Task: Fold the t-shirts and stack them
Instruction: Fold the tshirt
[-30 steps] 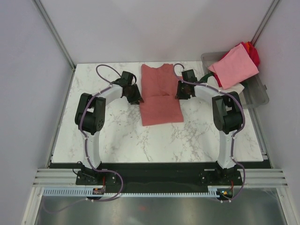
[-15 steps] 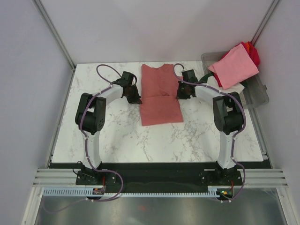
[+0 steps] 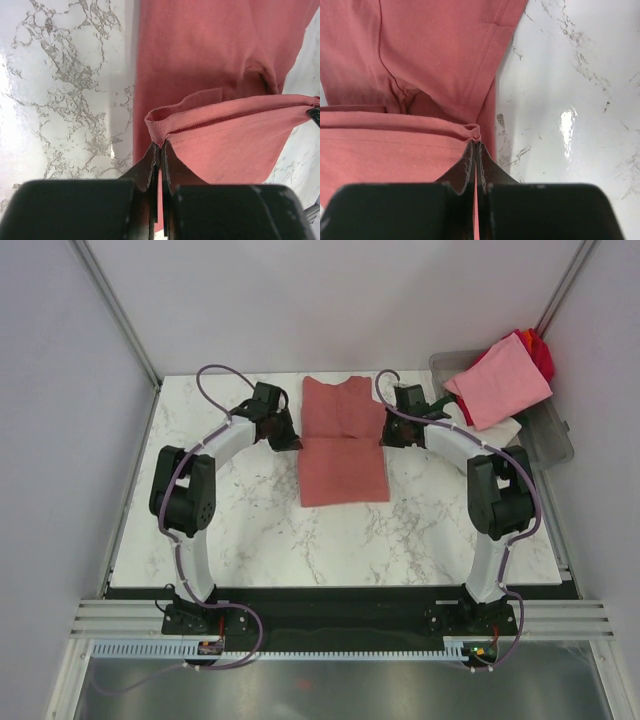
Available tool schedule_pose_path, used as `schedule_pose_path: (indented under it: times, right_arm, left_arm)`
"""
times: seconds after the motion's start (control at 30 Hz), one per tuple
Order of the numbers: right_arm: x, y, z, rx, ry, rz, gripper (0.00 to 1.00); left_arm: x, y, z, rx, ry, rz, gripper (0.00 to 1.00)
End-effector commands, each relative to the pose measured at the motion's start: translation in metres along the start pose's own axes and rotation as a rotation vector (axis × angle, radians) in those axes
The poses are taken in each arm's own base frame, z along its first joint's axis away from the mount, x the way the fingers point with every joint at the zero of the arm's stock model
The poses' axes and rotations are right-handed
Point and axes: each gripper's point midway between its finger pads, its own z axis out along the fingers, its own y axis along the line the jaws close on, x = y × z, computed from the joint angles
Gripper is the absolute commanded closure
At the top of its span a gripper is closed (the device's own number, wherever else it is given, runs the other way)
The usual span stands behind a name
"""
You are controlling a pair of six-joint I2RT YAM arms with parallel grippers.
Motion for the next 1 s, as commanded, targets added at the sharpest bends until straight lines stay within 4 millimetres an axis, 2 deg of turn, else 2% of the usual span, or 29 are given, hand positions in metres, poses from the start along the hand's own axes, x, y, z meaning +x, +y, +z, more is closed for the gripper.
schedule_pose_path:
  times: [0.0, 0.13, 0.33, 0.43, 0.53, 0.6, 0.63, 0.67, 0.73, 0.83, 0.9, 0.97]
  right_arm:
    - [-0.017, -0.007, -0.014, 0.026, -0.062, 0.01, 1.0]
    - [-0.017, -0.011, -0.014, 0.032, -0.062, 0.022, 1.0]
    - [-0.019, -0.021, -0.014, 0.063, -0.073, 0.035, 1.0]
    - [-0.019, -0.022, -0.007, 0.057, -0.06, 0.04, 1.0]
    - [-0.019, -0.018, 0.009, 0.04, -0.038, 0.044, 0.99]
    - [-0.019, -0.019, 0.017, 0.039, -0.031, 0.053, 0.95]
    - [-0.018, -0.019, 0.019, 0.041, -0.027, 0.053, 0.77]
    - [-0.017, -0.02, 0.018, 0.048, -0.029, 0.059, 0.65]
    - [-0.017, -0.019, 0.014, 0.046, -0.034, 0.062, 0.51]
    - [-0.019, -0.017, -0.001, 0.037, -0.055, 0.06, 0.45]
    - [-0.015, -0.016, -0.015, 0.025, -0.062, 0.068, 0.4]
    - [-0.004, -0.016, -0.03, 0.007, -0.059, 0.078, 0.36]
  left_arm:
    - [-0.023, -0.018, -0.019, 0.055, -0.077, 0.061, 0.98]
    - [-0.025, -0.019, -0.003, 0.063, -0.057, 0.069, 0.98]
    - [-0.032, -0.026, 0.007, 0.082, -0.053, 0.071, 0.98]
    - [-0.034, -0.021, 0.02, 0.064, -0.041, 0.069, 0.98]
    - [-0.032, -0.014, 0.029, 0.04, -0.033, 0.055, 0.98]
    - [-0.029, -0.01, 0.035, 0.031, -0.021, 0.049, 0.96]
    - [-0.028, -0.01, 0.037, 0.033, -0.016, 0.06, 0.79]
    - [-0.026, -0.008, 0.037, 0.025, -0.004, 0.062, 0.63]
    - [-0.029, -0.007, 0.03, 0.008, -0.02, 0.072, 0.46]
    - [-0.033, -0.009, 0.009, 0.002, -0.056, 0.081, 0.36]
    - [-0.027, -0.013, -0.002, 0.009, -0.059, 0.087, 0.33]
    - [-0.027, -0.024, -0.023, 0.038, -0.089, 0.095, 0.27]
